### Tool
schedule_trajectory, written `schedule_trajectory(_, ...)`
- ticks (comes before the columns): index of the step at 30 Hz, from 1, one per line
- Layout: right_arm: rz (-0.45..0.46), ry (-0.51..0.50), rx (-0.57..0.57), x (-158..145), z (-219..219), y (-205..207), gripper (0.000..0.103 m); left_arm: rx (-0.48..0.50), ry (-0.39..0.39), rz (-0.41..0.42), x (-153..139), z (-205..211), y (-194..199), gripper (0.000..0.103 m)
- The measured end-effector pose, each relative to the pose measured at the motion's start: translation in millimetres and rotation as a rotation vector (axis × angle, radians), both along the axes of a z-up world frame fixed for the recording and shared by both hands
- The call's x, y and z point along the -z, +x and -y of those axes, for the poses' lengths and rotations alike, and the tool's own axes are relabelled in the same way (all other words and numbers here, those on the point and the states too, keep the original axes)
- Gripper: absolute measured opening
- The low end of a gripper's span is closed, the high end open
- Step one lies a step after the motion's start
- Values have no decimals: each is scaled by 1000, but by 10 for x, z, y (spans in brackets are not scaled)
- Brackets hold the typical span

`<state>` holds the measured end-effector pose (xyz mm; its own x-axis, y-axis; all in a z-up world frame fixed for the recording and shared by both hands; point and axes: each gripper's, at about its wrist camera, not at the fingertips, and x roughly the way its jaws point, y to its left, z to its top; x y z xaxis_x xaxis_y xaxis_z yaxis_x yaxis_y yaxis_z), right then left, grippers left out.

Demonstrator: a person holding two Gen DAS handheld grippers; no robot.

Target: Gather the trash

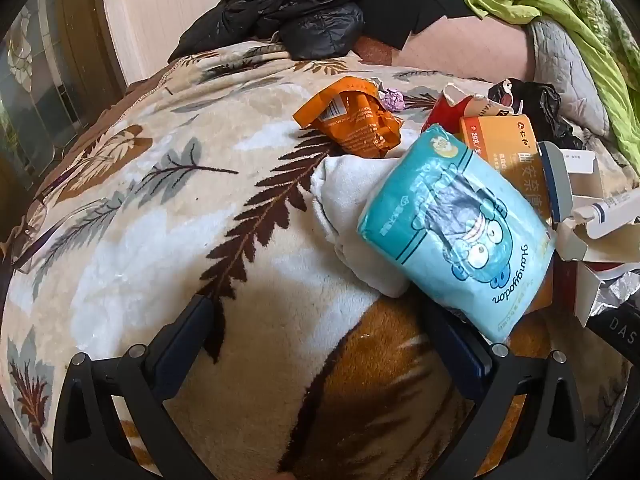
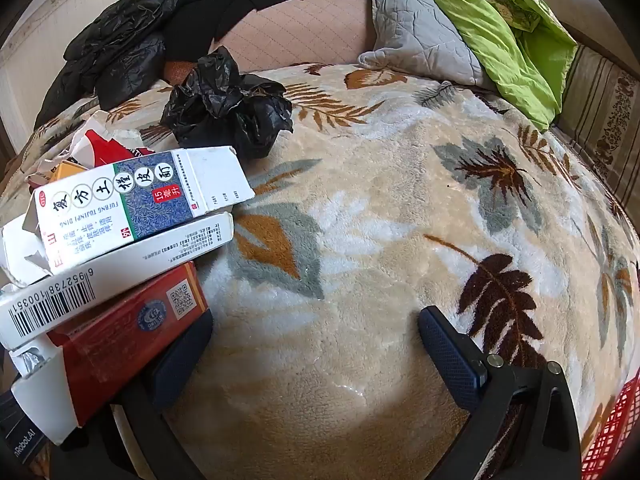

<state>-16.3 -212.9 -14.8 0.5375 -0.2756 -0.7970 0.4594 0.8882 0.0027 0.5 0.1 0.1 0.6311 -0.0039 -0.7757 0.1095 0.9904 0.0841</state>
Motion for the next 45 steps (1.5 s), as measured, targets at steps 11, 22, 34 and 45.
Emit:
schedule_trajectory(11,-63,76,-120,-58,-20,-111,102,90,1,34,-183,112,-205,103)
schedule_trajectory(22,103,134,-40,-567,153,-1050,102,135,-73,237,-745,41,-922,103)
schedule_trajectory(34,320,-145,-120,-1122,-386,-2271,102,203,-119,457,-1025,-331,-2122,103)
schedule_trajectory(45,366,-244,-144,-1161,-543,-2424,102,227,-66,491,-956,-222,-2226,103)
